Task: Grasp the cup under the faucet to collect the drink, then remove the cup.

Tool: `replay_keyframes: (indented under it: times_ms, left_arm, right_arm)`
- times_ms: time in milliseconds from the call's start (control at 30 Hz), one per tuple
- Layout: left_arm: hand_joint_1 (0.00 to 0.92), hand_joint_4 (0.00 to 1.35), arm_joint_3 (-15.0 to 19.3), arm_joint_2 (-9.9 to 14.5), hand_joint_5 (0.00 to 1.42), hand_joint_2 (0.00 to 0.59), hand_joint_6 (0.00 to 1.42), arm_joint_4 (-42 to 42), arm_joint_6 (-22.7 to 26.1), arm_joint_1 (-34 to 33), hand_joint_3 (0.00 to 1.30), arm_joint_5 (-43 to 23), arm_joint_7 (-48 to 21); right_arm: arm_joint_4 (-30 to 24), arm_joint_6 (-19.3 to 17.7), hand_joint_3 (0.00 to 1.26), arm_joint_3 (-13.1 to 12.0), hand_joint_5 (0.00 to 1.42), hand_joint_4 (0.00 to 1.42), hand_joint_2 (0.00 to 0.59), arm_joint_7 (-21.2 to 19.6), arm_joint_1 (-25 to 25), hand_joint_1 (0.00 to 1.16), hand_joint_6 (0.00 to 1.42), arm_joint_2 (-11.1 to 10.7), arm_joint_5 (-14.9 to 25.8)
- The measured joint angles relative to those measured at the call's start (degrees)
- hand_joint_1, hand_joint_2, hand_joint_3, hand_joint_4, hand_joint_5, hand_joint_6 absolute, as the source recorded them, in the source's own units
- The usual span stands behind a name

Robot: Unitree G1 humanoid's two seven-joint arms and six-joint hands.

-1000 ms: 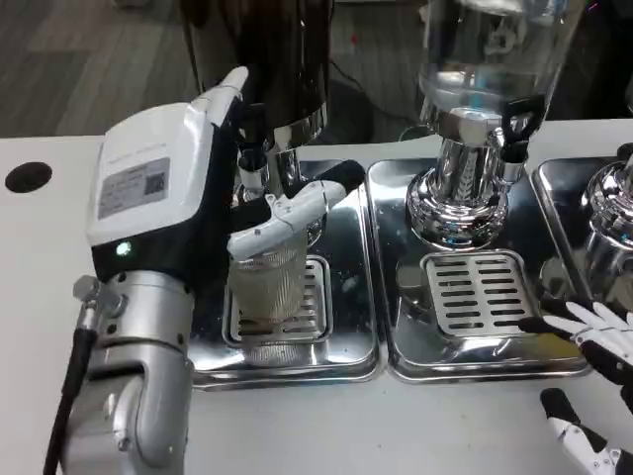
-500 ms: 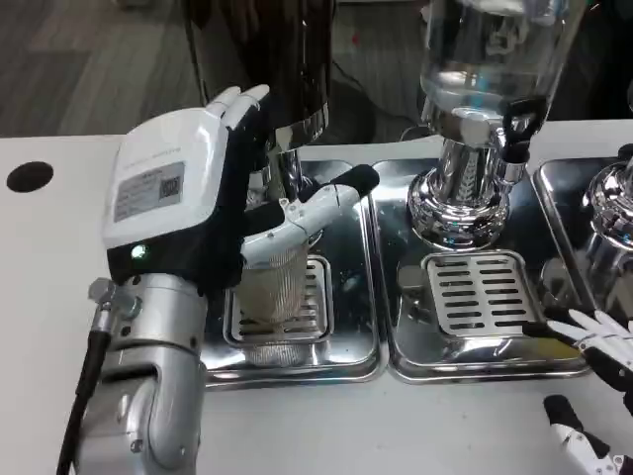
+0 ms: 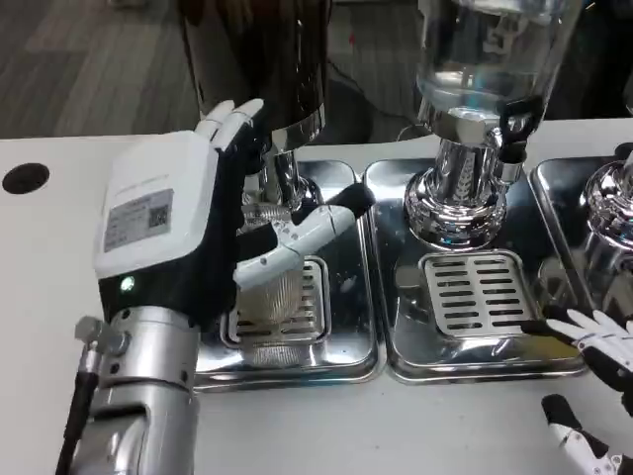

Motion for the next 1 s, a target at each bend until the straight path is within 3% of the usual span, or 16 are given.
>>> replay_keyframes:
  times_ms: [1000]
  left_arm:
    - [0.000,0.14,0.6,0.2,0.78,0.062,0.91,-0.6,-1.9,2.5,0.23,-2.2,2.0]
  right_arm:
    - [-1.1,0.2,0.23,0.5,0.06,0.12,0.454,0.0,0.6,0.52,0.00,0.3,0.0]
